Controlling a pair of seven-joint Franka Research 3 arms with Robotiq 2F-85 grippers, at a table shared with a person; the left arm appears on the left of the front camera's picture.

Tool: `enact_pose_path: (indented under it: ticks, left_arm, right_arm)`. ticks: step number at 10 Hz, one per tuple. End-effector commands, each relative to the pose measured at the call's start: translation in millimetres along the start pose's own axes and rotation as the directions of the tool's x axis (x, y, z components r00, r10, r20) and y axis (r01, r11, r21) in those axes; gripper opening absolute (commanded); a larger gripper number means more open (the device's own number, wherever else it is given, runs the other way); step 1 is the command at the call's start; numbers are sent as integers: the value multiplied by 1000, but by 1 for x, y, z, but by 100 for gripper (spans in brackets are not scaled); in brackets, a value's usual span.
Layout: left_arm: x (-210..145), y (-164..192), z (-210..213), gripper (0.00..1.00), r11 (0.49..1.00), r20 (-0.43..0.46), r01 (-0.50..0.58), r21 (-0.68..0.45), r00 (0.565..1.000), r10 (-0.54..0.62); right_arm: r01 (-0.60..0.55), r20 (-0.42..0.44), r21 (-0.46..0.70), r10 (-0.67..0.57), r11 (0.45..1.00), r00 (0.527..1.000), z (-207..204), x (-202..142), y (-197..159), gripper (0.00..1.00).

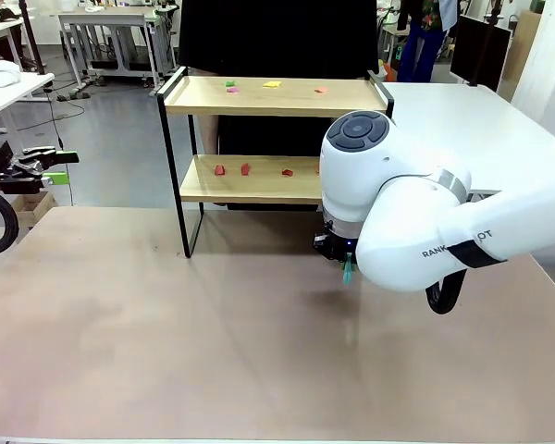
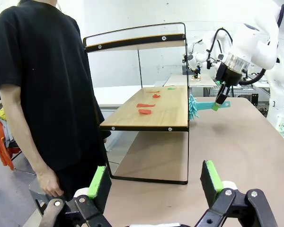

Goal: Clean the shelf.
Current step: Clean the specific section of the Shelf indicated by the human with the Duster.

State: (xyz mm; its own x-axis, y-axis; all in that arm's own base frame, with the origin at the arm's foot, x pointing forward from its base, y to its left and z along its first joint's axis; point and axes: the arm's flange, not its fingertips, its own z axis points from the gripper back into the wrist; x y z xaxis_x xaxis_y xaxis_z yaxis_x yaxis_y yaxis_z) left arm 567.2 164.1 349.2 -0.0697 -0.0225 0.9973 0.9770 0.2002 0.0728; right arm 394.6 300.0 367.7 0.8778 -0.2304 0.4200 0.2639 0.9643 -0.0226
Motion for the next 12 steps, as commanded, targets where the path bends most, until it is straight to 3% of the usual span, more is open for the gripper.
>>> enact_pose_path:
  ticks: [1,3,8,10,12]
  left_arm:
    - [2,-1,0,100,1000,-7,6,-3,1000,-6]
    - [2,-1,0,100,1000,-7,6,-3,1000,-6]
    - [2,-1,0,100,1000,-7,6,-3,1000,-6]
    - [2,-1,0,100,1000,-7,6,-3,1000,-6]
    - [2,-1,0,100,1000,-7,6,-3,1000,-6]
  right_arm:
    - [-27,46,50,25,998,999,12,-6,-25,13]
    - [-70,59,66,66,995,996,19,-8,-39,13]
    - [-244,5,255,251,936,968,30,0,-85,13]
    - [-334,16,329,349,883,937,34,3,-93,13]
    - [-449,49,422,475,788,879,39,4,-102,13]
